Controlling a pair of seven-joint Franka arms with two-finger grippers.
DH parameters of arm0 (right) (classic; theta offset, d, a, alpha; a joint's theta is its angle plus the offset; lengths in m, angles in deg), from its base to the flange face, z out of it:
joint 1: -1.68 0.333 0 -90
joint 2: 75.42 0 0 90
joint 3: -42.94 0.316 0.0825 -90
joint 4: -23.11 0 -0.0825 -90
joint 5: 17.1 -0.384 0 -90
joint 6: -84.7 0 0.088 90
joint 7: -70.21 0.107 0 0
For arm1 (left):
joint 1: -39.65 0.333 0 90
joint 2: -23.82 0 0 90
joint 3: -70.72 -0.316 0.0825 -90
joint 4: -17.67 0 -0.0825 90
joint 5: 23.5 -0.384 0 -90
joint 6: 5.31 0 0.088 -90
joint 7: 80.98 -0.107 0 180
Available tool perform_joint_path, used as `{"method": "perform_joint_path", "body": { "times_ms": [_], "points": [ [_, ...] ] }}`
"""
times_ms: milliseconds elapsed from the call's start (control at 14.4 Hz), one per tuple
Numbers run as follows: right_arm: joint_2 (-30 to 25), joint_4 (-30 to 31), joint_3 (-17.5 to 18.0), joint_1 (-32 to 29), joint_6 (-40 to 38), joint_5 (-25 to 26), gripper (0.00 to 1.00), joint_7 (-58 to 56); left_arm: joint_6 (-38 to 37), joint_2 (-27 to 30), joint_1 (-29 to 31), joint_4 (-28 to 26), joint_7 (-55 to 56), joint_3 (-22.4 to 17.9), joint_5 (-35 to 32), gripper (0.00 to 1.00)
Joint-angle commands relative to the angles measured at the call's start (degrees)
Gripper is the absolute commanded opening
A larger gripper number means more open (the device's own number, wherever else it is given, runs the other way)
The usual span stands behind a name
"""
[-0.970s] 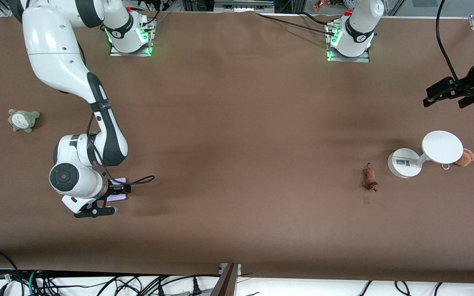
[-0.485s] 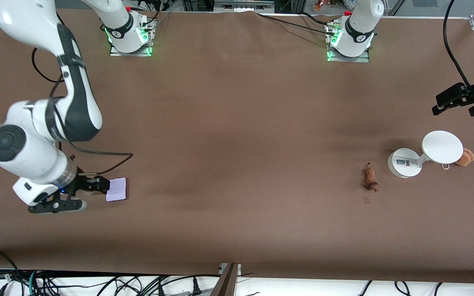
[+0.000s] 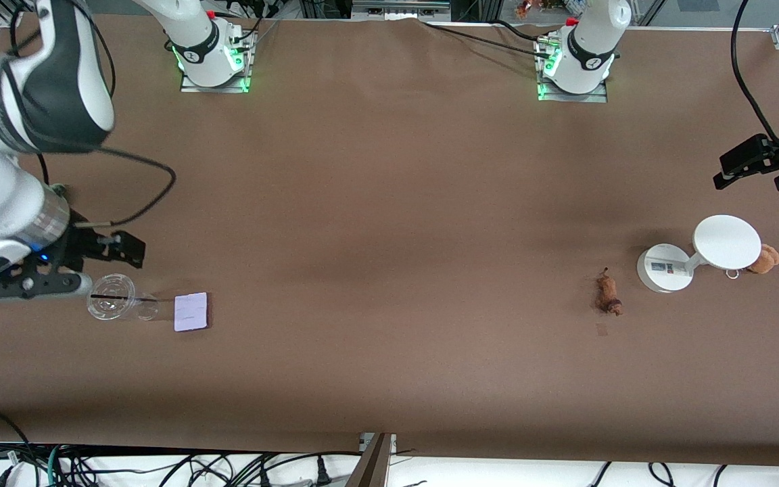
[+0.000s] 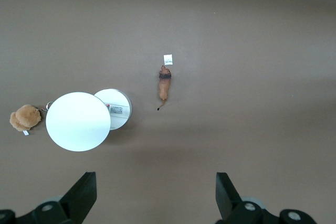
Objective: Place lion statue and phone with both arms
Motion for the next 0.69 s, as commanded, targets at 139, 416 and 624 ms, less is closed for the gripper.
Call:
{"method": "perform_joint_path", "body": {
  "times_ms": [139, 416, 624],
  "points": [
    [-4.59, 1.79, 0.35, 0.1, -7.0, 0.75, 1.0, 0.67, -0.95, -0.82, 0.26, 1.81, -0.95, -0.18, 1.13, 1.0],
    [-10.13, 5.93, 0.88, -1.13, -13.23, 1.63, 1.0, -0.47, -0.95, -0.73, 0.26, 1.9, -0.86, -0.01, 1.13, 1.0],
    [-13.83, 6.02, 4.3, -4.28, -14.02, 1.36, 1.0, -0.56, -0.95, -0.64, 0.26, 2.07, -0.86, 0.08, 1.13, 1.0]
  ]
}}
